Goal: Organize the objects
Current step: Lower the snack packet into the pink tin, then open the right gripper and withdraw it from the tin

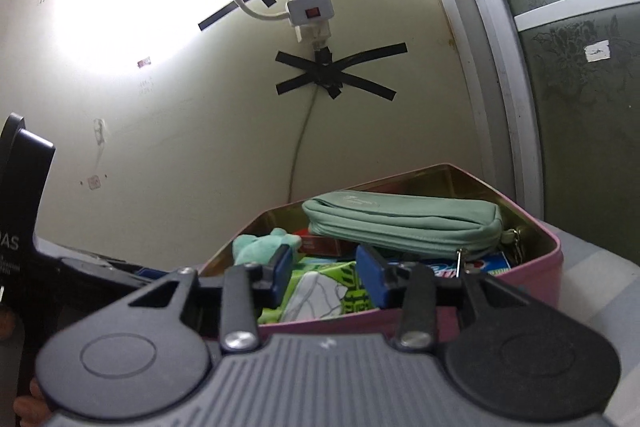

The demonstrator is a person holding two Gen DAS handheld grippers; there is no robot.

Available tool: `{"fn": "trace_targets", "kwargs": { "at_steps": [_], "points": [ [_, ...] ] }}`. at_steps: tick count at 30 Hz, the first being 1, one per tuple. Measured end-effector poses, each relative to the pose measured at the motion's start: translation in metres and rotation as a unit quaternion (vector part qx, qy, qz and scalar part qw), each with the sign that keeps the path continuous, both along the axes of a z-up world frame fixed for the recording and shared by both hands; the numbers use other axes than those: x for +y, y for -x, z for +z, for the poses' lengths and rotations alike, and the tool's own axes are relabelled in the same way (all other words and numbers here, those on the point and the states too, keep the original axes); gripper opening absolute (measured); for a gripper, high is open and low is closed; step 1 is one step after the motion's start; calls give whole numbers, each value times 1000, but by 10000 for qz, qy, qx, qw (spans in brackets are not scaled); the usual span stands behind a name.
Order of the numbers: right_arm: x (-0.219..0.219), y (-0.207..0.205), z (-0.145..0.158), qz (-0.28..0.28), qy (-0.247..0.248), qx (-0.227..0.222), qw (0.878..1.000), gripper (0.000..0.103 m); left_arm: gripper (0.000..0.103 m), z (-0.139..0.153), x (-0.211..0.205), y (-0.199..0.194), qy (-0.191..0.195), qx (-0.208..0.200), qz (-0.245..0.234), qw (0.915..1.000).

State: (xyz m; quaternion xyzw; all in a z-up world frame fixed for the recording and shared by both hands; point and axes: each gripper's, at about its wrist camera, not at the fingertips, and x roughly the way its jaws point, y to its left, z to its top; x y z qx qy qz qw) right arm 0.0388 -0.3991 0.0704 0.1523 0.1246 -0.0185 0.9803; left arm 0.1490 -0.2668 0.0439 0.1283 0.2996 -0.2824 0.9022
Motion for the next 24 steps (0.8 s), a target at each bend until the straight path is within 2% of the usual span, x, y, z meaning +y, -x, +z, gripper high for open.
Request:
{"fn": "trace_targets", "kwargs": {
  "at_steps": [6,14,19,24],
  "points": [
    [5,27,5,-33,-410,-23,9992,41,88,10,15,32,-65,-268,60,9996],
    [12,57,-6,43,-1032,324,9941,45,92,2,39,64,-166,-369,311,9987],
    [22,72,-14,95,-1185,556,9914,49,93,-4,56,77,-219,-350,494,9979],
    [38,85,-20,193,-1245,792,9889,55,98,-11,73,92,-285,-459,742,9958]
  ]
}}
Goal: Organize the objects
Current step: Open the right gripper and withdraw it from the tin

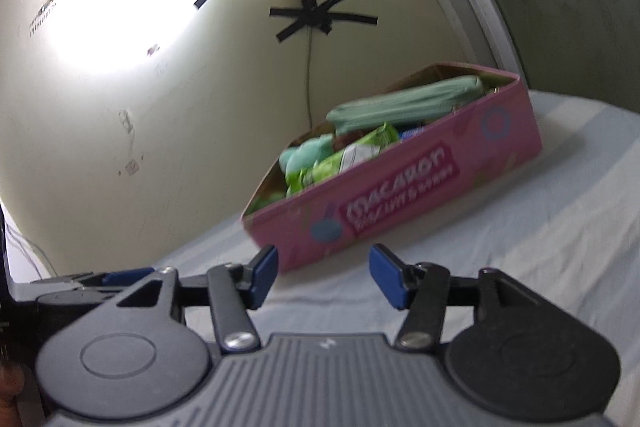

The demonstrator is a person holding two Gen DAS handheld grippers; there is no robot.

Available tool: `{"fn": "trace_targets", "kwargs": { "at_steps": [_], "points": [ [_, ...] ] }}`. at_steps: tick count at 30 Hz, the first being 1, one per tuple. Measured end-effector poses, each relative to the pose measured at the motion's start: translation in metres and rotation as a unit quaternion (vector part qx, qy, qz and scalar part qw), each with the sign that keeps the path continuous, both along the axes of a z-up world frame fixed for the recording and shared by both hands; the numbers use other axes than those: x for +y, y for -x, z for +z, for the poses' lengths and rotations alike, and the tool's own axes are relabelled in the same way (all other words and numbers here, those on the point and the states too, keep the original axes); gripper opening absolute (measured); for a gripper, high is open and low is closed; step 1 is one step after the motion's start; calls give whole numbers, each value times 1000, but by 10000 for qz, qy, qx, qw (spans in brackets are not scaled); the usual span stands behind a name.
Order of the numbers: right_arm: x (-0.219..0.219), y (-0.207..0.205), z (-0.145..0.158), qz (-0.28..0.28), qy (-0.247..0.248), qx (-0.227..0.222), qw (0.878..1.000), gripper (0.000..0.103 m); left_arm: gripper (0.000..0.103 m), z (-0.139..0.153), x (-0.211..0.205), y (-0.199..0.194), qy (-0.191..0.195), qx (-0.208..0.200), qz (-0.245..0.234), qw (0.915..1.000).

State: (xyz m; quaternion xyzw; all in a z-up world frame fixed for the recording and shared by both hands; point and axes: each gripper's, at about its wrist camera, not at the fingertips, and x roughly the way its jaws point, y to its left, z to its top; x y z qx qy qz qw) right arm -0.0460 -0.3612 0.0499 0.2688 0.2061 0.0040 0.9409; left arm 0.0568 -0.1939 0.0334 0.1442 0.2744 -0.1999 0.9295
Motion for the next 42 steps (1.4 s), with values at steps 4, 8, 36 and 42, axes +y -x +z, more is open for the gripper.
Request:
{"fn": "trace_targets", "kwargs": {
  "at_steps": [4,8,36,42],
  "points": [
    [14,8,-2,116,70,111,9998,61,101,-2,10,13,-19,-113,99,9999],
    [26,14,-2,178,187,138,9996,68,103,-1,18,22,10,-198,218,9996],
    [45,22,0,178,369,184,9990,78,103,-6,36,34,85,-216,492,9985],
    [46,21,-2,165,365,215,9990,79,103,-8,38,33,90,-203,592,9980]
  ]
}}
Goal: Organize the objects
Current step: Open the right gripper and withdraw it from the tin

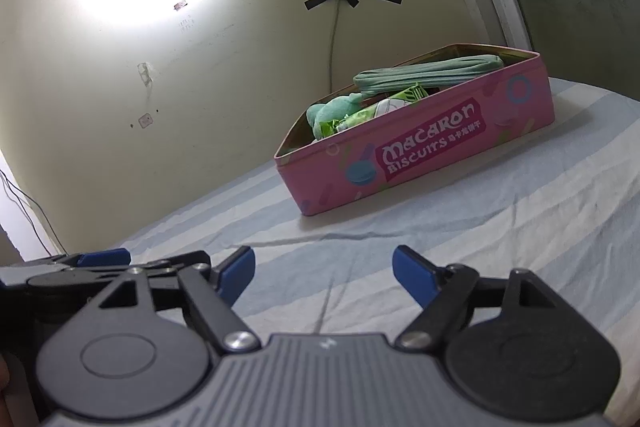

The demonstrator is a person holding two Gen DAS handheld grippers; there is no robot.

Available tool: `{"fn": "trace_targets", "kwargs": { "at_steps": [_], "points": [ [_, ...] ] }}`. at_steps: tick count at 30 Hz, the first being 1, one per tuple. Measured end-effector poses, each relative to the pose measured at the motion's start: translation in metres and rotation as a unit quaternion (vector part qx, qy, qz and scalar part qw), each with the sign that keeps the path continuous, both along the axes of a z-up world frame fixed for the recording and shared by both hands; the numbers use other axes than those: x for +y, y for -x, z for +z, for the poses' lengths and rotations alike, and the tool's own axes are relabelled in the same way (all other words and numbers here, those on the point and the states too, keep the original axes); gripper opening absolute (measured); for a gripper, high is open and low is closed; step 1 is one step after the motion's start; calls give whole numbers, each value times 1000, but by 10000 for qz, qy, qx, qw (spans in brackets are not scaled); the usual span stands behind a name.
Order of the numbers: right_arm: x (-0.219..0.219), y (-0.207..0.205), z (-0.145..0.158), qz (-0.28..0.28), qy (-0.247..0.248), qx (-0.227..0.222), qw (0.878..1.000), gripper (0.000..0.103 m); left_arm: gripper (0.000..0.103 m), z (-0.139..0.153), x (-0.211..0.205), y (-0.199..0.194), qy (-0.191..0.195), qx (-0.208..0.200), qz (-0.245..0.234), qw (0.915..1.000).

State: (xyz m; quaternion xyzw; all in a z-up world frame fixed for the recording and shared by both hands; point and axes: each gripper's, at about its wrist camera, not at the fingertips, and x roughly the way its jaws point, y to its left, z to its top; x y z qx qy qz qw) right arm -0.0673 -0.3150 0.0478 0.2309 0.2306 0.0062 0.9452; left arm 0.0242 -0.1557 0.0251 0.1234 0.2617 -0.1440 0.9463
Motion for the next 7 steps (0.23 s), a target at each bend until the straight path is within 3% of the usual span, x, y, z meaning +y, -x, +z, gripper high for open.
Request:
{"fn": "trace_targets", "kwargs": {
  "at_steps": [7],
  "points": [
    [1,-2,-2,1,18,43,10000,80,103,-4,0,-1,46,104,-86,9999]
  ]
}}
